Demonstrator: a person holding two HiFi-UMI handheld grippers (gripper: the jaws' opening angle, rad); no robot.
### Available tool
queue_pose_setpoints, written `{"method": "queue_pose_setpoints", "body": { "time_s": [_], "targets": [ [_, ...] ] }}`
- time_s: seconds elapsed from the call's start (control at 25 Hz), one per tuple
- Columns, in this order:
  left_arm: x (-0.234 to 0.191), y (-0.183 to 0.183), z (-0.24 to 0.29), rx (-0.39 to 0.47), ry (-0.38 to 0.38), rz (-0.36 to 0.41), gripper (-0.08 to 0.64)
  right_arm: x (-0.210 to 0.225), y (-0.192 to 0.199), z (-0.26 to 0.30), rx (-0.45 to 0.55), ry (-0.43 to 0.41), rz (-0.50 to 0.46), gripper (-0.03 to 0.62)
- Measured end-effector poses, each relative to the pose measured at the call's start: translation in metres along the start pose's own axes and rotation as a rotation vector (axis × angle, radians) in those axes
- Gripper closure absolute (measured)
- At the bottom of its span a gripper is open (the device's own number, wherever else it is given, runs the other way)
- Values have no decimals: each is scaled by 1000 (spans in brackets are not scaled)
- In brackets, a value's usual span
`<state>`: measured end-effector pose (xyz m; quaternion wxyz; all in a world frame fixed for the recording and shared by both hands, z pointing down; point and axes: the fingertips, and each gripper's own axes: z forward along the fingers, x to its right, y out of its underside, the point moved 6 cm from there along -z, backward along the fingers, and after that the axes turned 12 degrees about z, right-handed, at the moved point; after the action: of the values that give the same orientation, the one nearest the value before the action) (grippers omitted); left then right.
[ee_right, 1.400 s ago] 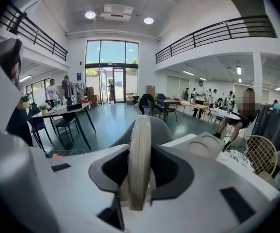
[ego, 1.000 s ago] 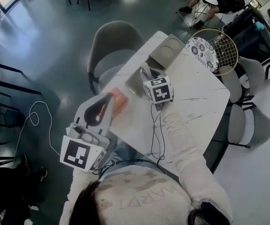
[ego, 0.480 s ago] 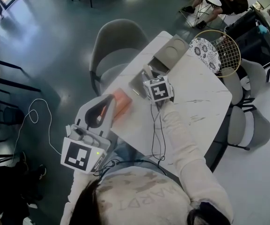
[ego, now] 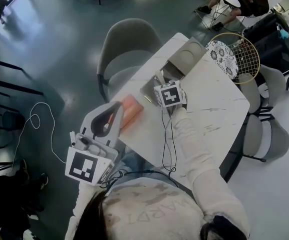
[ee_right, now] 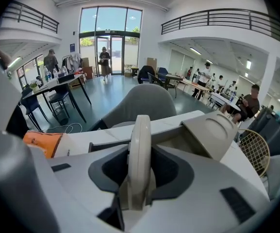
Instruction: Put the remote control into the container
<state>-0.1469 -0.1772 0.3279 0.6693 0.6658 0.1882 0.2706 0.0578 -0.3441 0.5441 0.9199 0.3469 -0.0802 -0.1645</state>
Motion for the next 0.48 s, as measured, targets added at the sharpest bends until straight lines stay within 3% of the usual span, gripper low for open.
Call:
{"method": "queue_pose_setpoints", "body": {
  "time_s": [0.28,0.48],
  "targets": [
    [-4,4,2,-7,-4,-10,545,2,2,6,-56,12,4,473],
    [-8,5,4,-6,-7,-13,545,4,3,9,-93,32,68,474]
  ]
}}
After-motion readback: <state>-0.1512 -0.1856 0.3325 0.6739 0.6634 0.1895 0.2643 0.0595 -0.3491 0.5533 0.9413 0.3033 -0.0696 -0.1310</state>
